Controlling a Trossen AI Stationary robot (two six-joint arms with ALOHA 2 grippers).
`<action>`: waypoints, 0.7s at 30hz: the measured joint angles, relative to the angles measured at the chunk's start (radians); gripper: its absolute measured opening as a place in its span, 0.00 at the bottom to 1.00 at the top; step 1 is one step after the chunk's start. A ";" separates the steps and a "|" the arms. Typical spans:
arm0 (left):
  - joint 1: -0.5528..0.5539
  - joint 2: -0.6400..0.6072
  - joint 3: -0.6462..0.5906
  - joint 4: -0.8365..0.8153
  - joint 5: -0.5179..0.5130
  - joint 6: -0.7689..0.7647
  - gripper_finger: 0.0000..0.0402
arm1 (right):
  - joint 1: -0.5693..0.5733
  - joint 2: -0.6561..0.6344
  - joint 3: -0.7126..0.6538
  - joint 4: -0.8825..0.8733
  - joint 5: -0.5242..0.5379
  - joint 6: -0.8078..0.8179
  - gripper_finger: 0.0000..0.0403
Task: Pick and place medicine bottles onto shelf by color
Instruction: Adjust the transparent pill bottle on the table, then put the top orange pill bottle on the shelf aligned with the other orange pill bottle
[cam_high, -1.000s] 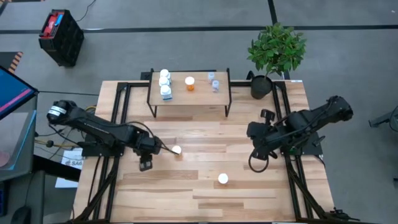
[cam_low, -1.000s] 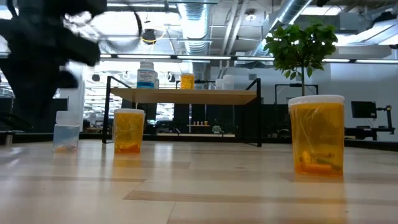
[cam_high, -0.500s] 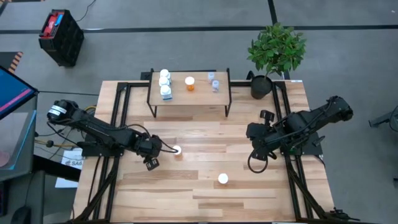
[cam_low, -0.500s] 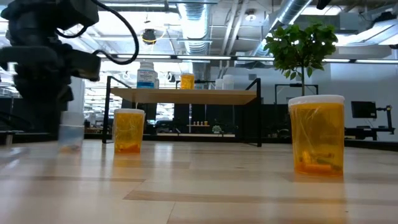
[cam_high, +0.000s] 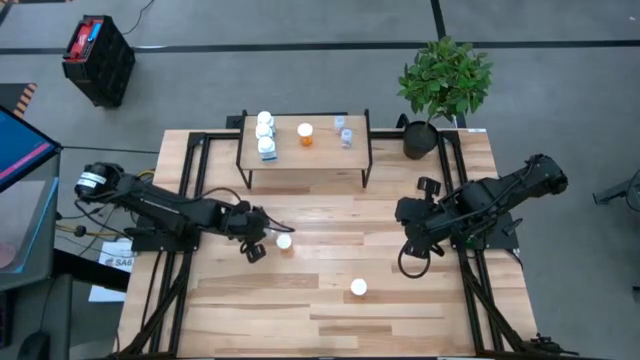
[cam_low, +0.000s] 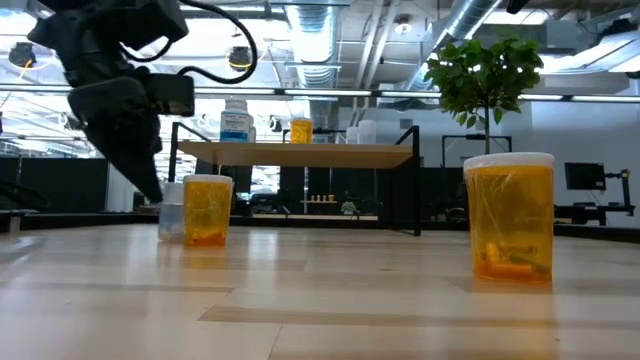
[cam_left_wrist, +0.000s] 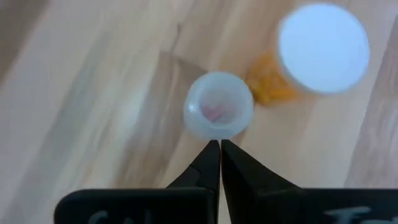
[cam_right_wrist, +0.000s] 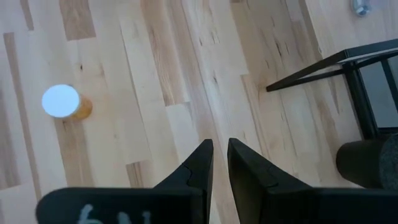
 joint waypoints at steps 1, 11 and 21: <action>0.012 0.000 0.000 0.007 0.000 0.019 0.00 | 0.000 0.000 0.000 0.001 0.000 0.000 0.17; 0.097 0.000 0.000 0.083 0.007 0.150 0.00 | 0.000 0.000 0.000 0.008 0.000 0.000 0.17; 0.114 0.000 0.001 0.012 0.061 0.120 0.00 | 0.000 0.000 0.000 0.008 -0.001 0.001 0.17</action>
